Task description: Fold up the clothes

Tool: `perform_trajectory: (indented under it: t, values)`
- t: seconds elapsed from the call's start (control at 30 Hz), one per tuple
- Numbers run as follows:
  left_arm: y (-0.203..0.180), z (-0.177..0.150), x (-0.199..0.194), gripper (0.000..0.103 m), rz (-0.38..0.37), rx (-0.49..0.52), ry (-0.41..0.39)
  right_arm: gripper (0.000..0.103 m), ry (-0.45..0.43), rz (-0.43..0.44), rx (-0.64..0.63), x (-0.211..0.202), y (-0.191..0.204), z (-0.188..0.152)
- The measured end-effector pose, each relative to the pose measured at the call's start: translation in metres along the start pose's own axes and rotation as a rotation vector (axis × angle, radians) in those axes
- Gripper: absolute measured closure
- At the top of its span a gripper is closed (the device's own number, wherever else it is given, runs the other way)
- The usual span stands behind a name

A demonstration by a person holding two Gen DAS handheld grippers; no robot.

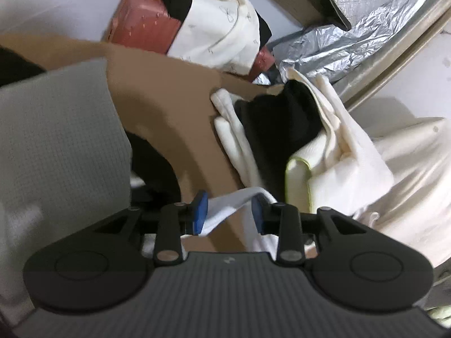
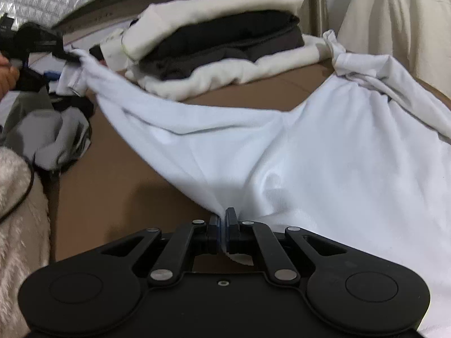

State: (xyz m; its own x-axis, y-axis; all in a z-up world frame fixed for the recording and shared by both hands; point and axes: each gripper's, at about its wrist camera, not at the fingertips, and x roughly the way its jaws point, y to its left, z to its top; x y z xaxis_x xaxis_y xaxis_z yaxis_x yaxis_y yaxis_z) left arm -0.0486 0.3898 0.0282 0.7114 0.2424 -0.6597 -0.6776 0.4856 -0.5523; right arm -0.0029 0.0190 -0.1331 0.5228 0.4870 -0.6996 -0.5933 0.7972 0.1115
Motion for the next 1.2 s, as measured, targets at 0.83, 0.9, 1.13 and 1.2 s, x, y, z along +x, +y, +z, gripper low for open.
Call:
perform_trajectory:
  t: [0.83,0.9,1.13,1.2]
  values:
    - [-0.022,-0.013,0.116,0.031,0.209,0.085,0.125,0.099,0.021,-0.050,-0.067,-0.013,0.008,0.001]
    - [-0.022,-0.012,0.122,0.060,0.216,0.090,0.115,0.099,0.020,-0.047,-0.062,-0.013,0.008,0.001]
    - [-0.026,-0.012,0.028,0.101,0.095,0.109,-0.161,0.099,-0.016,-0.050,-0.054,-0.016,0.007,-0.002]
    - [-0.034,-0.011,-0.008,0.101,0.106,0.114,-0.247,0.099,-0.064,-0.038,-0.044,-0.022,0.006,-0.003]
